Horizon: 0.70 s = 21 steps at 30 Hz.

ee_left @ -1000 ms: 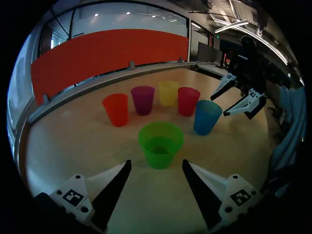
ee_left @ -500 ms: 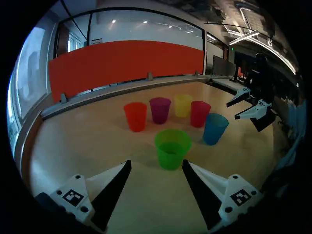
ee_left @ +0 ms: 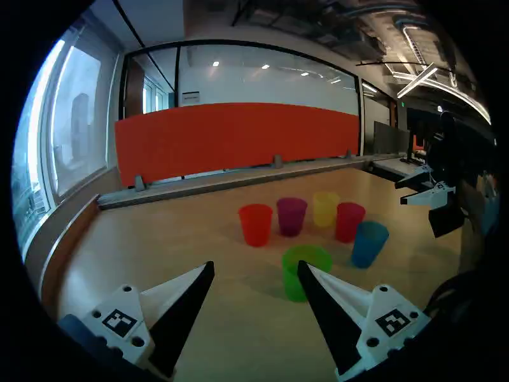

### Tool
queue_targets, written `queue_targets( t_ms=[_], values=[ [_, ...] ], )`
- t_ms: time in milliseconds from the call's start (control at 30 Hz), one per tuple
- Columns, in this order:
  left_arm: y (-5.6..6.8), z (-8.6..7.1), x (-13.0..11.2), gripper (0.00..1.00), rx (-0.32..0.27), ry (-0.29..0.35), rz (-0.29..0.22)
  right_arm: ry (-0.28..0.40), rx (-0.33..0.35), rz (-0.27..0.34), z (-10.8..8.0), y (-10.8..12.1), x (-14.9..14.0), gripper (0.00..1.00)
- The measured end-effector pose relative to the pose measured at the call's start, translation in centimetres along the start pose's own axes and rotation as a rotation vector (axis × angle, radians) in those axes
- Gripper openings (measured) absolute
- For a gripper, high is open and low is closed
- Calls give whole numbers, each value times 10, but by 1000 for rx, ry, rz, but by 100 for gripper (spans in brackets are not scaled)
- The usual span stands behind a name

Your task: Pour water

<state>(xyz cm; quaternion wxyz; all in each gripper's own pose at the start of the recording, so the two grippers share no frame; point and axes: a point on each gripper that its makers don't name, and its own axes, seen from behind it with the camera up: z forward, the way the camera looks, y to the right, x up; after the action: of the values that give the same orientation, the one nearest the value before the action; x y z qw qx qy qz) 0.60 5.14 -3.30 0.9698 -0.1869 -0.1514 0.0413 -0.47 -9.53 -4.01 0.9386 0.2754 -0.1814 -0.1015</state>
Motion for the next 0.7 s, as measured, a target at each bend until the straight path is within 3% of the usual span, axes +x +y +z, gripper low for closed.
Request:
queue_targets(
  t_ms=[400, 700],
  values=[
    [-17, -16, 42, 97, 103, 170, -82, 135, -191, 54, -6, 31, 23, 99],
    [-22, -29, 69, 97, 167, 268, -66, 242, -383, 92, -22, 66, 44, 99]
  ],
)
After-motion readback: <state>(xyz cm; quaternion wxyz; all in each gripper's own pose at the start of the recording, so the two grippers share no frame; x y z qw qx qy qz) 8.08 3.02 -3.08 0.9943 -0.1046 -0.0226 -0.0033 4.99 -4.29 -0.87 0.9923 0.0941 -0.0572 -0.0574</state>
